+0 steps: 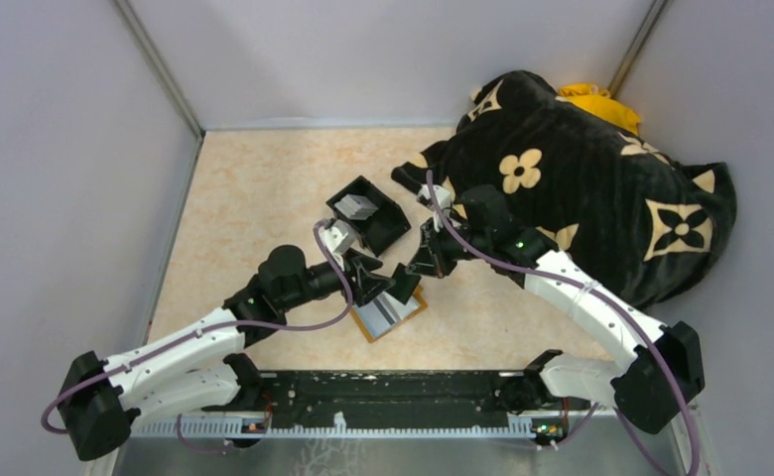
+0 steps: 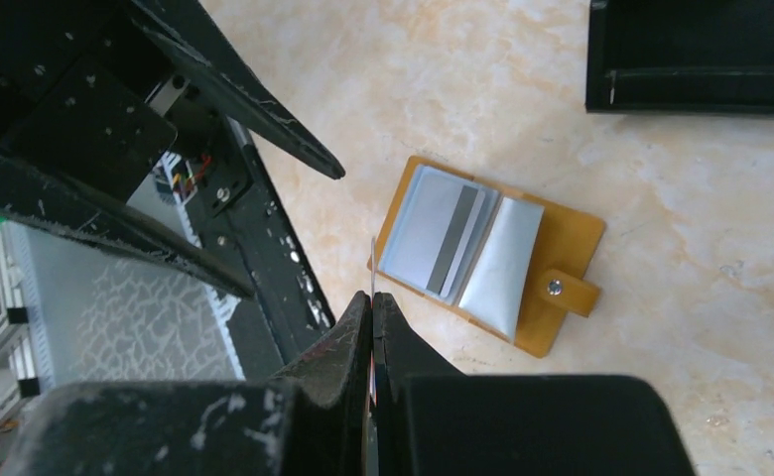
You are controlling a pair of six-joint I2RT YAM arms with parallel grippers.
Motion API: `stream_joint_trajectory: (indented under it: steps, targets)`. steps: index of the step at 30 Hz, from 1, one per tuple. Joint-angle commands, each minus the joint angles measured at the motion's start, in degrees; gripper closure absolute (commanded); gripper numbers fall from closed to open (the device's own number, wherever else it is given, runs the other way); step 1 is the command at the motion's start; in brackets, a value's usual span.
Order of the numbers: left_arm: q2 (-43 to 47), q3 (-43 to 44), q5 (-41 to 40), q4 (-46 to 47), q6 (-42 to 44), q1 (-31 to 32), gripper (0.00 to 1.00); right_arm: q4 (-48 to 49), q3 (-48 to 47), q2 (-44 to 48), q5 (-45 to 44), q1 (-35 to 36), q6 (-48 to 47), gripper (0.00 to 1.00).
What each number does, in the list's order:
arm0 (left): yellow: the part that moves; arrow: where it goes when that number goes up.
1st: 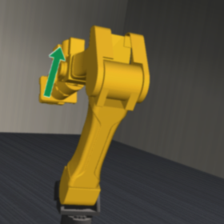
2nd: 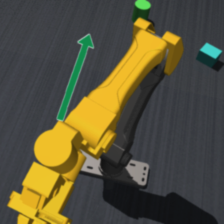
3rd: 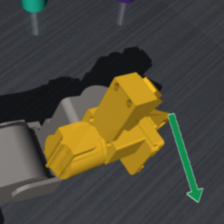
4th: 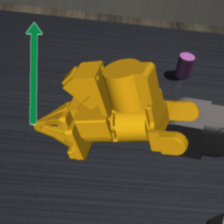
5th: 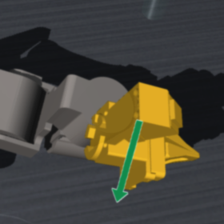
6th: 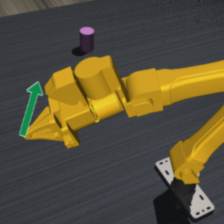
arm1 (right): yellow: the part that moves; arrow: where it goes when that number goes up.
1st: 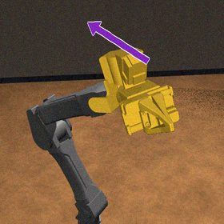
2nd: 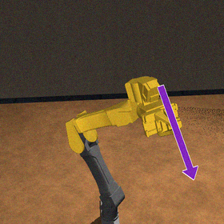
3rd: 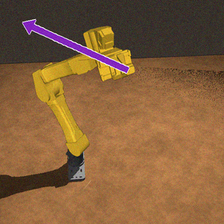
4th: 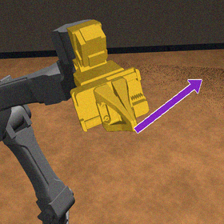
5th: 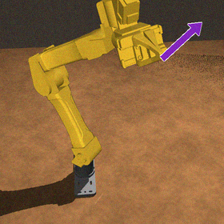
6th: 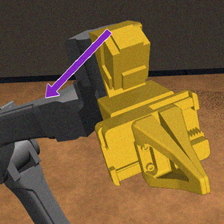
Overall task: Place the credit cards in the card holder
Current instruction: Pick up the credit card from the storage box.
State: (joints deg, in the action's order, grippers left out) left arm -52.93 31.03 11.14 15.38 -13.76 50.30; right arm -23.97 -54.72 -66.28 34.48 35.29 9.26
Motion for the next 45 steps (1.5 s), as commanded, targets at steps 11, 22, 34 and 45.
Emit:
stream_joint_trajectory:
  steps: [11, 22, 34, 45]
  targets:
    - [-4.46, -0.94, 15.11, 0.53, -0.98, -3.61, 0.41, 9.11, 1.79, 1.65, 11.04, -1.98, 4.51, 1.0]
    - [-10.33, 0.23, 27.12, 4.15, -3.78, -7.41, 0.62, 11.26, 2.73, 0.28, 12.62, -1.99, 5.1, 1.0]
    - [-10.82, -0.09, 32.49, 8.58, -7.28, -10.5, 0.68, 14.17, 4.86, -1.48, 14.34, -2.42, 5.94, 1.0]
    - [-12.49, -0.66, 36.08, 11.45, -9.26, -11.79, 0.82, 16.84, 6.11, -2.79, 15.35, -2.51, 6.96, 1.0]
